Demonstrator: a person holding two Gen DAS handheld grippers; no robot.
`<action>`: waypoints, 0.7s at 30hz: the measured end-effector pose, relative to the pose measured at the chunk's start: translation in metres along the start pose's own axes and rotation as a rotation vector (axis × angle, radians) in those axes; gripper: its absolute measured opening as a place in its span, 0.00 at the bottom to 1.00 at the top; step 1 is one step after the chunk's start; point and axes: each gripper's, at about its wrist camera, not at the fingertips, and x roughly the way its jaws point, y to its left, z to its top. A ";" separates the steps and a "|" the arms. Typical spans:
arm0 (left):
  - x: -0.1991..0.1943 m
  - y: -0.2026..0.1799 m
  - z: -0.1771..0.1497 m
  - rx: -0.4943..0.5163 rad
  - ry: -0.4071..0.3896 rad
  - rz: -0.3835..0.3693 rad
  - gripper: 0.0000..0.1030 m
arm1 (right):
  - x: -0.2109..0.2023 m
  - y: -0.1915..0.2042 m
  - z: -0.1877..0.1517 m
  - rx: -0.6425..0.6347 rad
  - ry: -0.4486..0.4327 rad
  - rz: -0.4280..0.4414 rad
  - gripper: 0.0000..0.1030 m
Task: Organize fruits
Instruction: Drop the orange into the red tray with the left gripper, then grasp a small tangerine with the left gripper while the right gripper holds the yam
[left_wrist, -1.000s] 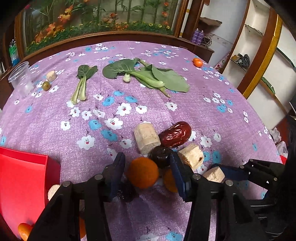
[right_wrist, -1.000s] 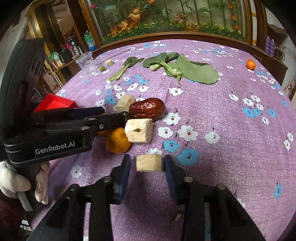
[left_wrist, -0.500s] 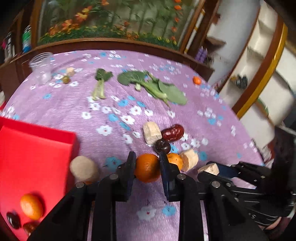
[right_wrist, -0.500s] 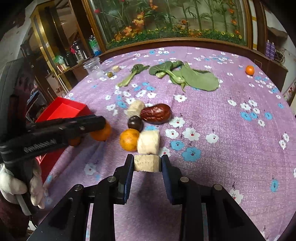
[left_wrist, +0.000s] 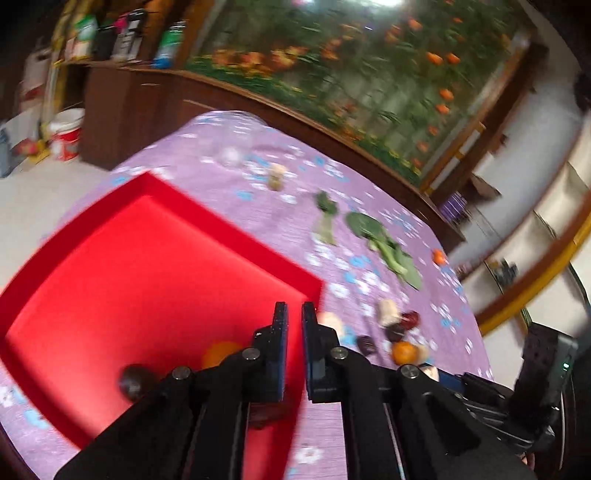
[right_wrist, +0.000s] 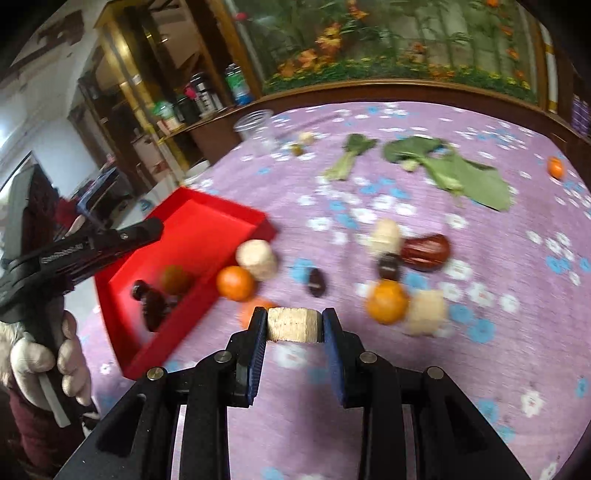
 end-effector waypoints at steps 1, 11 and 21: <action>-0.001 0.006 0.000 -0.016 -0.002 0.008 0.07 | 0.003 0.007 0.003 -0.012 0.001 0.005 0.32; 0.004 -0.036 -0.034 0.147 0.105 -0.148 0.37 | -0.005 -0.018 -0.004 0.082 -0.001 -0.109 0.32; 0.049 -0.137 -0.111 0.431 0.317 -0.261 0.46 | -0.061 -0.077 -0.037 0.249 -0.077 -0.151 0.32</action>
